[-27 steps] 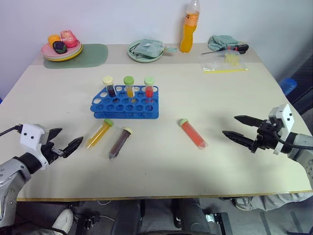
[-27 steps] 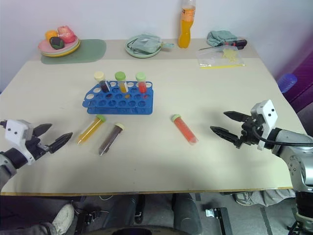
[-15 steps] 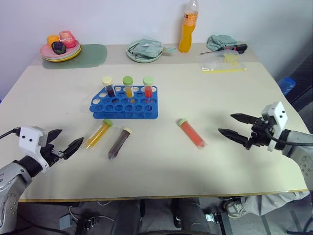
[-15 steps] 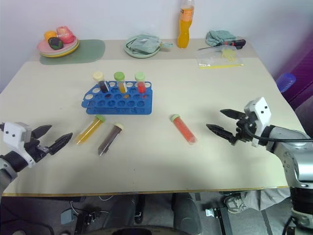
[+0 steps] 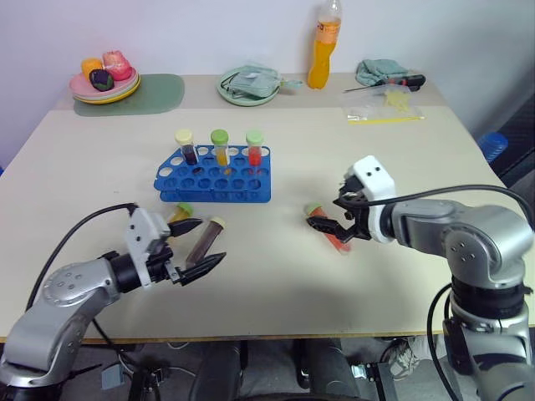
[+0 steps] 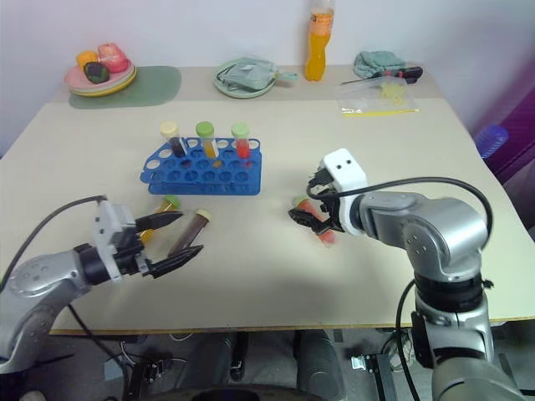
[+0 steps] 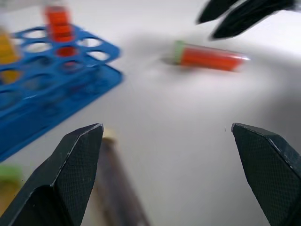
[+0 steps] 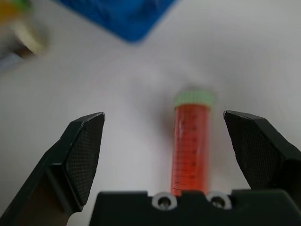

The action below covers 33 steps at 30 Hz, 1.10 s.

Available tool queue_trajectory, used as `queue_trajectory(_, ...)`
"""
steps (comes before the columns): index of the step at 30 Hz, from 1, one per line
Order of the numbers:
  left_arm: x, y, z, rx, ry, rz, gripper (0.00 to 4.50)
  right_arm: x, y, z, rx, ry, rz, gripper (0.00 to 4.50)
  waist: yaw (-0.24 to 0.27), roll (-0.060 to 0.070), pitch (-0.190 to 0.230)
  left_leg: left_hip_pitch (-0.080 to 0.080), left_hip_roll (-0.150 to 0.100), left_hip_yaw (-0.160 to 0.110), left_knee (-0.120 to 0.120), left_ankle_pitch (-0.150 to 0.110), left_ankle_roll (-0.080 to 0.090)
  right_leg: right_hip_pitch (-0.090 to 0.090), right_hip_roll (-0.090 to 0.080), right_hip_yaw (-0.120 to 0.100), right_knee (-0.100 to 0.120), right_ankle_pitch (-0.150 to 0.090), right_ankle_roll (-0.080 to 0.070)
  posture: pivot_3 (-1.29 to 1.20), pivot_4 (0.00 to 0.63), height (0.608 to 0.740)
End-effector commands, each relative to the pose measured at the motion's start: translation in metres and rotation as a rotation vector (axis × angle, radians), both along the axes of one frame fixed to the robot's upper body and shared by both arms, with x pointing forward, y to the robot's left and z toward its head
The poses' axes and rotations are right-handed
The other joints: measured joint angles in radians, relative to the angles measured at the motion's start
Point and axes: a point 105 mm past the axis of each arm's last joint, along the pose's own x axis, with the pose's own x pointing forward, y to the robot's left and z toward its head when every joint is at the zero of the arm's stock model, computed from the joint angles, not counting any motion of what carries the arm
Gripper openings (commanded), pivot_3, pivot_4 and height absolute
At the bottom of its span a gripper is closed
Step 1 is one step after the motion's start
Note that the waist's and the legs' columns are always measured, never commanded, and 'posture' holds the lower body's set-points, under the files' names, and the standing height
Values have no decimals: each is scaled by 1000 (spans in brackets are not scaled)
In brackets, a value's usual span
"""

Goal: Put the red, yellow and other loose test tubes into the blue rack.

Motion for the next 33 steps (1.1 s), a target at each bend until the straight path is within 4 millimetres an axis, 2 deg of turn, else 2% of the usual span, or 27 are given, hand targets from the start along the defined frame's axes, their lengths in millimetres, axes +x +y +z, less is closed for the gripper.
queue_trajectory(1, -4, -17, 3, 22, -52, -108, 4484, 12, 0, 1, -60, 37, -39, 4500, -4, 0, 0, 0, 0, 0, 0, 0, 0, 0, 0, 0, 0, 0, 0, 0, 150, 740)
queue_trajectory(4, -4, -24, 1, 15, -63, -134, 4484, 19, -1, 0, -120, 65, -69, 4500, -8, 0, 0, 0, 0, 2, 0, 0, 1, 0, 0, 0, 0, 0, 0, 0, 150, 740)
queue_trajectory(6, -4, -27, 1, 8, -72, -135, 4484, 23, -8, -7, -159, 135, -96, 4500, -9, 0, 0, 0, 0, 2, 0, 0, 1, 0, 0, 0, 0, 0, 1, 0, 150, 740)
queue_trajectory(10, -6, -29, 0, 0, -80, -128, 4484, 20, -13, -16, -177, 255, -103, 4500, -12, 0, 0, 0, 0, 3, 1, -1, 2, 0, 1, 0, 0, 0, 1, 0, 150, 740)
queue_trajectory(20, -6, -31, -5, -5, -91, -98, 4484, 22, -12, -20, -255, 306, -142, 4500, -25, 0, 0, 0, 2, 5, 1, -1, 3, 0, 3, 0, 0, 2, 5, 0, 150, 740)
queue_trajectory(22, -6, -29, -5, -6, -94, -94, 4500, 22, -11, -21, -258, 312, -145, 3957, -24, 0, 0, 0, 2, 6, 1, -1, 3, 0, 3, 0, 0, 2, 5, 0, 150, 740)
queue_trajectory(24, -5, -28, -4, -7, -98, -89, 4500, 23, -10, -23, -260, 314, -149, 3207, -24, 0, 0, 0, 2, 6, 1, -1, 3, 0, 3, 0, 0, 2, 5, 0, 150, 740)
queue_trajectory(28, -4, -27, -4, -7, -100, -84, 4500, 24, -5, -17, -243, 295, -135, 1109, -25, 0, 0, 0, 2, 6, 1, -1, 3, 0, 3, 0, 0, 2, 5, 0, 150, 740)
queue_trajectory(29, -4, -27, -4, -9, -100, -83, 4500, 24, -2, -12, -242, 267, -124, 862, -26, 0, 0, 0, 2, 6, 1, -1, 3, 0, 3, 0, 0, 2, 5, 0, 150, 740)
queue_trajectory(30, -4, -26, -4, -11, -99, -81, 4500, 25, 1, -5, -246, 221, -110, 862, -26, 0, 0, 0, 2, 6, 1, -1, 3, 0, 4, 0, 0, 2, 5, 0, 150, 740)
queue_trajectory(33, -1, -19, -4, -20, -98, -36, 4500, 22, 29, 36, -132, -72, 16, 862, -26, 1, 1, -1, 3, 5, 0, -2, 3, -2, 4, 1, 0, 2, 5, 0, 150, 740)
